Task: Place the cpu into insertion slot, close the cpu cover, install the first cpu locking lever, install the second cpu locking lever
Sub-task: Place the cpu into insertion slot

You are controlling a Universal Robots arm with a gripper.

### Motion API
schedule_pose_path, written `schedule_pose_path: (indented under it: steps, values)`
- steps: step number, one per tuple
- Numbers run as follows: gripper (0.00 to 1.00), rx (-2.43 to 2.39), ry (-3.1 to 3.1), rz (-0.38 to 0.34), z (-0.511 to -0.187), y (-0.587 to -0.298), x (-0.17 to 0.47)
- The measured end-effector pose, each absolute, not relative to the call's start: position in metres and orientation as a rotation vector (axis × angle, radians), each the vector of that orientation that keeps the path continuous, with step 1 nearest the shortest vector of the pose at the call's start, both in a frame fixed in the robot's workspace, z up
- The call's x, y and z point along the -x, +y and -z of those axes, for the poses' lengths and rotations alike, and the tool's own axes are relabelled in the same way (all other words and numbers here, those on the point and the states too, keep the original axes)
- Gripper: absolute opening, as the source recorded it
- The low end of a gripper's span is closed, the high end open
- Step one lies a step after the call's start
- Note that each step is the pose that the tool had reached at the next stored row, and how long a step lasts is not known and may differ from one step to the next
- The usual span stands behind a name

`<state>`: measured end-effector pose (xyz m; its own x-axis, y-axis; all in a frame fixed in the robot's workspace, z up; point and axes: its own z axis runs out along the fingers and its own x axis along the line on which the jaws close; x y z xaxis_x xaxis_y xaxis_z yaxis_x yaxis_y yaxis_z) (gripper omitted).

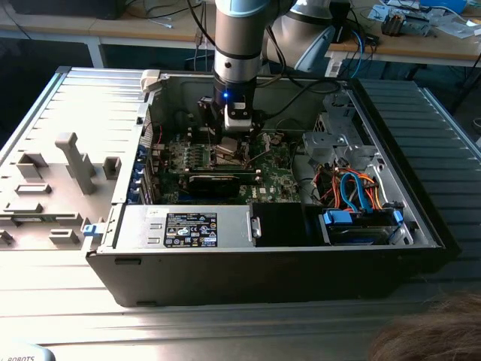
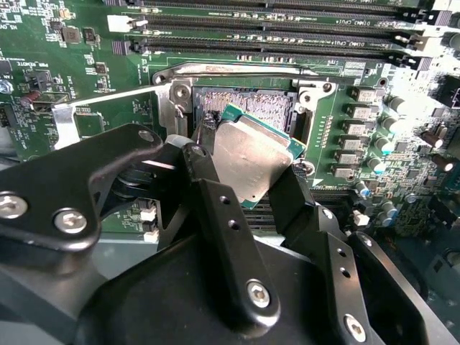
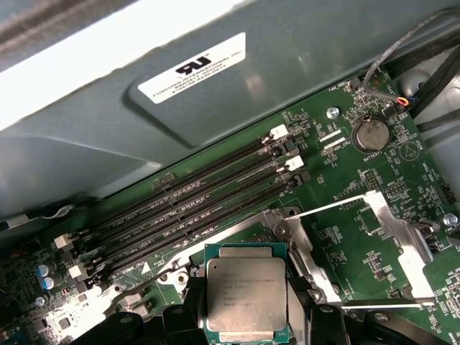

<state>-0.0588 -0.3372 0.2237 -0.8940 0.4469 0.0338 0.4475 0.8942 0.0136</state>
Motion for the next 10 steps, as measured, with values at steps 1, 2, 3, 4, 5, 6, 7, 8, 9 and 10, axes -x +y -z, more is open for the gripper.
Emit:
schedule_pose_path:
  steps: [1, 2, 3, 4, 5, 6, 7, 8, 9, 10]
  values:
    - [0.54, 0.716, -3.028, 0.033, -0.2238, -0.3372, 0.0588]
    - [0.54, 0.718, -3.028, 0.033, -0.2237, -0.3372, 0.0588]
    - [0.54, 0.719, -3.027, 0.033, -0.2237, -0.3372, 0.0588]
    - [0.54, 0.721, -3.027, 0.033, -0.2237, -0.3372, 0.0588]
    - [0.54, 0.722, -3.027, 0.033, -0.2237, -0.3372, 0.0588]
    - [0.54, 0.724, -3.026, 0.033, -0.2237, -0.3372, 0.0588]
    - [0.54, 0.726, -3.026, 0.033, -0.2237, -0.3372, 0.0588]
    - [0.54, 0.729, -3.025, 0.033, -0.2236, -0.3372, 0.0588]
    - [0.54, 0.731, -3.025, 0.033, -0.2236, -0.3372, 0.0588]
    - [0.54, 0.732, -3.024, 0.033, -0.2236, -0.3372, 0.0588]
